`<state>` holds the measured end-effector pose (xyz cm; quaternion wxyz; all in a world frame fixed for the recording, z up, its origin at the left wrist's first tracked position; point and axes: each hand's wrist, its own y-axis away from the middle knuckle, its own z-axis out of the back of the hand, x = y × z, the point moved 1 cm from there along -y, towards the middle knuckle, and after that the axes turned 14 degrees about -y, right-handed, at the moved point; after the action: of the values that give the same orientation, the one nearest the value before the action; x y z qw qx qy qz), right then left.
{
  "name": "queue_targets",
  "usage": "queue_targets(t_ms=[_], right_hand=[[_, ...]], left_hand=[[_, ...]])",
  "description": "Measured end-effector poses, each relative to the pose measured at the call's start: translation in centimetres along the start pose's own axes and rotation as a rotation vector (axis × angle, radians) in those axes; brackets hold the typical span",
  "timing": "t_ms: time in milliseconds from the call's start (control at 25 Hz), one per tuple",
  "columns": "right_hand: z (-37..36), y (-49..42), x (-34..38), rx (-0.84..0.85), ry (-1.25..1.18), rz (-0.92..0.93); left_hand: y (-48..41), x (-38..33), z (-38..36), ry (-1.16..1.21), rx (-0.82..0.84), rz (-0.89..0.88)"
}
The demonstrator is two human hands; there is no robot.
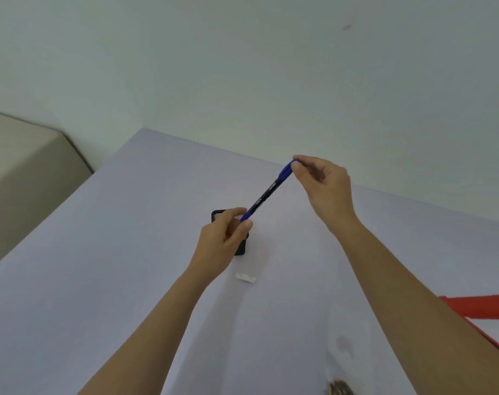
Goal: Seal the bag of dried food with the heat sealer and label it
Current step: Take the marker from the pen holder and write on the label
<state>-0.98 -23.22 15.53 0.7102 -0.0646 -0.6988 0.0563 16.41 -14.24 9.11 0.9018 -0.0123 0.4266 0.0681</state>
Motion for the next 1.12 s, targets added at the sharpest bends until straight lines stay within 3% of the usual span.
queue_targets(t_ms=[200, 360, 480, 680, 840, 920, 1040, 1120], right_hand=[[2.1, 3.4, 2.0, -0.052, -0.111, -0.038], [2.2, 7.5, 1.4, -0.048, 0.011, -0.115], [3.0, 8.5, 1.0, -0.127, -0.003, -0.208], [4.2, 8.6, 1.4, -0.106, 0.004, -0.253], [3.8, 9.2, 0.3, -0.103, -0.006, -0.328], [3.1, 9.9, -0.7, -0.074, -0.001, -0.369], [4.1, 9.1, -1.2, -0.259, -0.185, -0.461], [5.6, 7.7, -1.2, -0.349, -0.244, -0.455]], left_hand=[[2.4, -3.7, -0.5, 0.136, -0.113, -0.054], [5.0, -6.8, -2.4, -0.027, -0.072, -0.205], [6.2, -7.7, -3.8, -0.036, -0.011, -0.181], [7.6, -8.8, -5.2, -0.026, 0.065, -0.139], [8.8, -8.2, -5.6, 0.116, 0.158, -0.013], [9.2, -7.5, -5.9, 0.303, 0.213, 0.099], [10.9, -5.3, -6.2, 0.654, 0.333, 0.338], [13.3, -2.2, -6.9, 0.722, 0.316, 0.492]])
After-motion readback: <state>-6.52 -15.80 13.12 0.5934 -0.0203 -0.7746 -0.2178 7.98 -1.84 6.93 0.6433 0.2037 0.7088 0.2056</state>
